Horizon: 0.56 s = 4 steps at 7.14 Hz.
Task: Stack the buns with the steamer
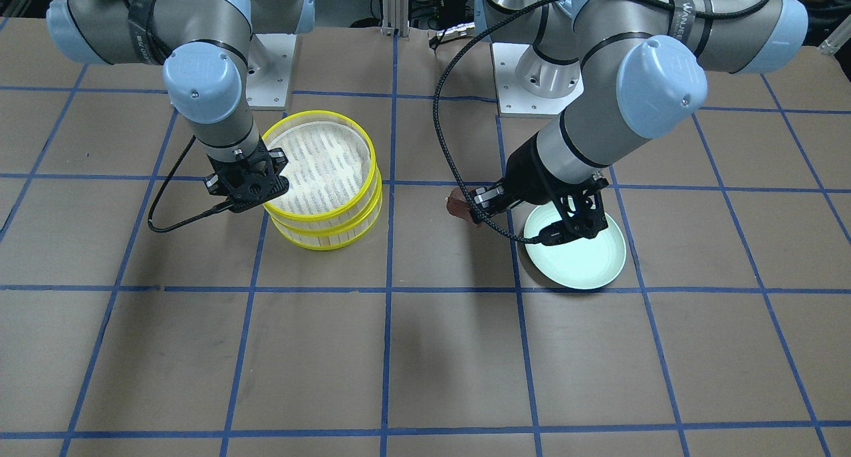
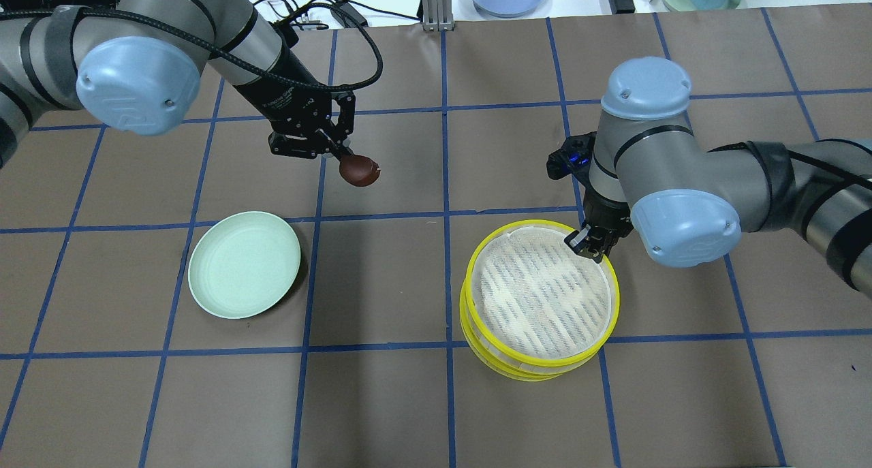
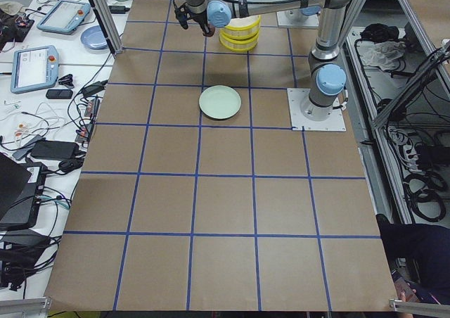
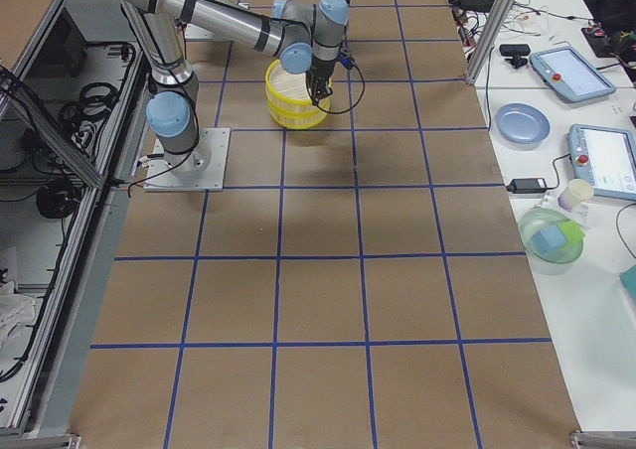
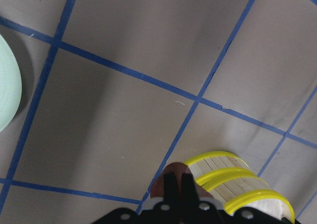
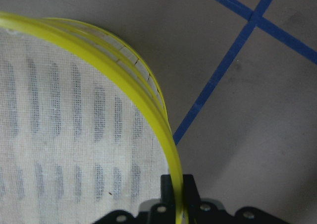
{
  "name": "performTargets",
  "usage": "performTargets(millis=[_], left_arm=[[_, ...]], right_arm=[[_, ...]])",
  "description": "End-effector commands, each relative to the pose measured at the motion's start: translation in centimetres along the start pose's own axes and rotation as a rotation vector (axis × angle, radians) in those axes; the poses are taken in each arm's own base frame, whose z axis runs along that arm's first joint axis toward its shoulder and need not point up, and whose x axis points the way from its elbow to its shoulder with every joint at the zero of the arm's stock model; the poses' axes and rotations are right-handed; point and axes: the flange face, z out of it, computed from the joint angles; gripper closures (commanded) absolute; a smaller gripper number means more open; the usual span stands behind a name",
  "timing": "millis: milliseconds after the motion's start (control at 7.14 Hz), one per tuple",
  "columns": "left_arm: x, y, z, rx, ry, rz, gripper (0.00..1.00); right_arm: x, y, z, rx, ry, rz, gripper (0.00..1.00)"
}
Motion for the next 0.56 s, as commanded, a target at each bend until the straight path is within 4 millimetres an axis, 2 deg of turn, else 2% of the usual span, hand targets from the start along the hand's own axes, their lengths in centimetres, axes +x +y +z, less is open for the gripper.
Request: performTargets(millis=[0, 420], left_arm=[[1.22, 1.22, 0.5, -0.01, 0.004, -0.005, 1.0], [1.56, 1.57, 0.56, -0.009, 0.005, -0.006, 1.0]], right_arm=[[0.04, -0.14, 0.29, -0.007, -0.003, 0.009, 1.0], [-0.09, -0.19, 0.37, -0.008, -0.01, 0.067, 1.0]])
